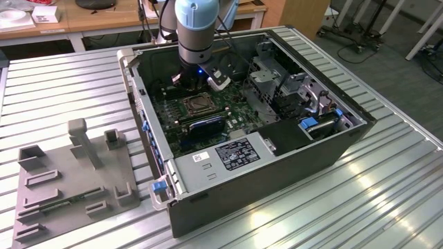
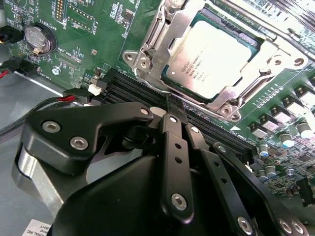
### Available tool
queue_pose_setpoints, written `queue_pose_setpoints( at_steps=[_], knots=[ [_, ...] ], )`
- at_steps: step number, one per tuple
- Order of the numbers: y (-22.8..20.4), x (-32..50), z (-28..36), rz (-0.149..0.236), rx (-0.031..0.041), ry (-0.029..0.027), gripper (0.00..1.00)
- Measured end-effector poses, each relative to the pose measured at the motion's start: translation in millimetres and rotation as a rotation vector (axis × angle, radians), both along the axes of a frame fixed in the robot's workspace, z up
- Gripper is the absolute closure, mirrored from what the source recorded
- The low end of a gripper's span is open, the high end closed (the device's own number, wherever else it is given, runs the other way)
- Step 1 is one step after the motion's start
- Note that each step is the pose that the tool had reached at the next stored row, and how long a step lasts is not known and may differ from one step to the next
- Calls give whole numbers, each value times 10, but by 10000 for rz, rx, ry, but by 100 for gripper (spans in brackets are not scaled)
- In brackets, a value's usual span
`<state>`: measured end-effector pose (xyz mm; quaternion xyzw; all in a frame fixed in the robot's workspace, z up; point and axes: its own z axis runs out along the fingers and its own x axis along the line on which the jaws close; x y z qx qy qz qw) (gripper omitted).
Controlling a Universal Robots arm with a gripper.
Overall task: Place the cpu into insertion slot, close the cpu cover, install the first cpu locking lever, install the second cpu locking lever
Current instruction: 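Install the first cpu locking lever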
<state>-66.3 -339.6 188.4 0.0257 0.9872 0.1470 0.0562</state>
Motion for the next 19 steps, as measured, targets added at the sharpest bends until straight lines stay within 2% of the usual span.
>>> queue_pose_setpoints(
  at_steps=[9, 19],
  knots=[
    [0, 0, 11, -1, 0, -1, 89],
    [1, 0, 69, 0, 2, -1, 89]
  ],
)
